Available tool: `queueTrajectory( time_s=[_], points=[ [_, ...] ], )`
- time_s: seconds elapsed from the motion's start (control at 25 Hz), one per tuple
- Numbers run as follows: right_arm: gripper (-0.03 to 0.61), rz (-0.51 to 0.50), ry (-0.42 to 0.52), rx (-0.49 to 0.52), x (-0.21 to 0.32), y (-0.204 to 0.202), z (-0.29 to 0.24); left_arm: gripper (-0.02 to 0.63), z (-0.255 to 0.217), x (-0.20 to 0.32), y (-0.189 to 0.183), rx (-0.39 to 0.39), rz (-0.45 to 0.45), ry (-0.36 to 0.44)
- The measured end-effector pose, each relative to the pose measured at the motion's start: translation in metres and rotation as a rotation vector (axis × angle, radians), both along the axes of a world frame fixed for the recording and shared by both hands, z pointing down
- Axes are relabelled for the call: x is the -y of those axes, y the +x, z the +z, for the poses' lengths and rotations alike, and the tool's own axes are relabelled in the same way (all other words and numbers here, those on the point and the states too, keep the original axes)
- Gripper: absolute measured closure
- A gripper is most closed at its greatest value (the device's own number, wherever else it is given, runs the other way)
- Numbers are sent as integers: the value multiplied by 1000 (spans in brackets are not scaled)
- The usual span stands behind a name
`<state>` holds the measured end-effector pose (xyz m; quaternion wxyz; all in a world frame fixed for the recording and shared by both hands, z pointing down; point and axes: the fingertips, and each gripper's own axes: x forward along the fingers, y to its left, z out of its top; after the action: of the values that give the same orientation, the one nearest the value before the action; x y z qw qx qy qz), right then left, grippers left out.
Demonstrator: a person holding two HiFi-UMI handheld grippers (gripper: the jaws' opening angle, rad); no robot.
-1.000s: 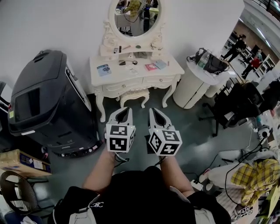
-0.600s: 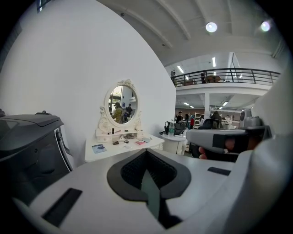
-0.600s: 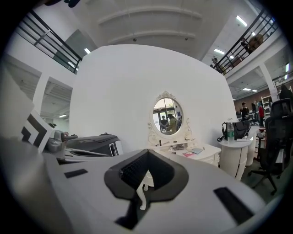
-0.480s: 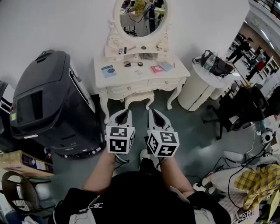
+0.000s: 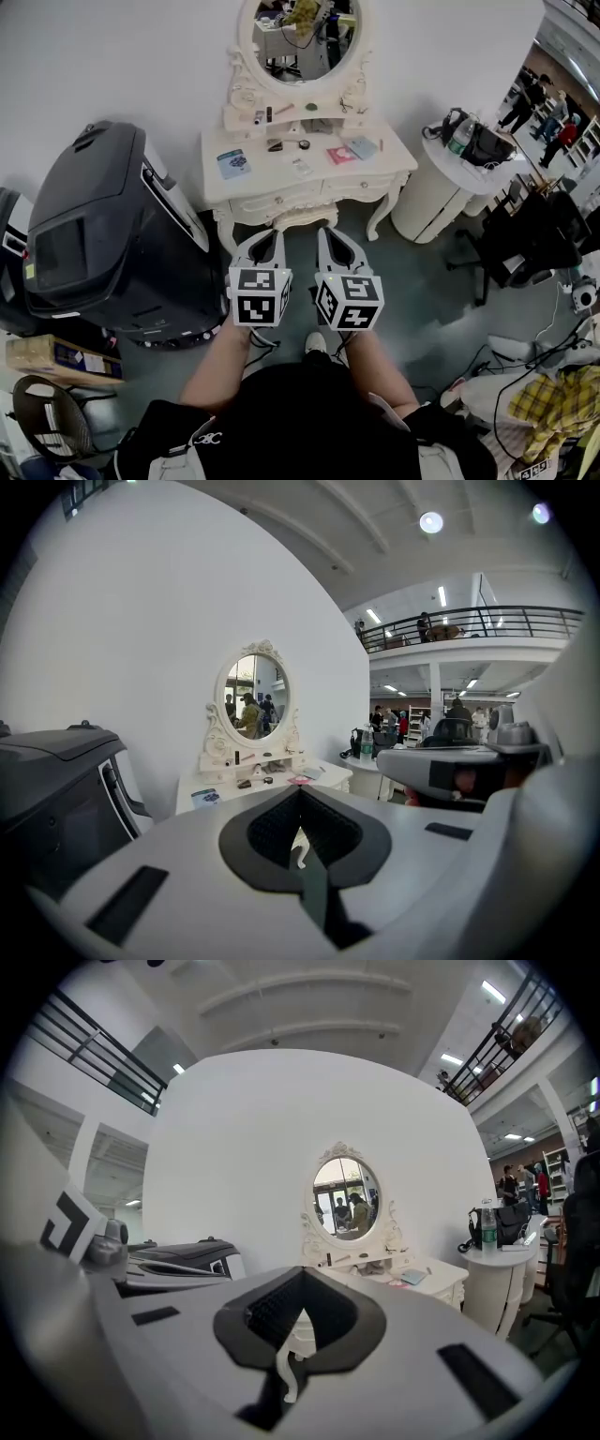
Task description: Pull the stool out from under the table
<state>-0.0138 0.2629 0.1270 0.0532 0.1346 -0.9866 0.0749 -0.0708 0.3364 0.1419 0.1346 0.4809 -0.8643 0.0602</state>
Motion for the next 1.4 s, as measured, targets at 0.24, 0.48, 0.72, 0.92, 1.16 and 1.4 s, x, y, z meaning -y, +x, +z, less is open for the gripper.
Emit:
queueTrajectory(
  time_s=[0.24,0.48,0.72,0.92,1.16,1.4],
  points=[
    [571,11,-27,-9,40,-13,6,614,6,36,-13,4,8,-29],
    [571,-6,-50,-18,74,-31,9,614,9,69,-26,0,-5,-59],
    [571,-25,-79,-34,104,-48,19,614,17,97,-40,-13,-24,-92],
    [571,-42,-95,-47,131,-59,25,614,23,122,-50,-27,-43,-108],
    [571,-51,-129,-60,173,-66,37,614,33,160,-54,-38,-58,-128],
    [571,-68,-167,-71,200,-73,47,614,49,186,-58,-60,-81,-144]
  ],
)
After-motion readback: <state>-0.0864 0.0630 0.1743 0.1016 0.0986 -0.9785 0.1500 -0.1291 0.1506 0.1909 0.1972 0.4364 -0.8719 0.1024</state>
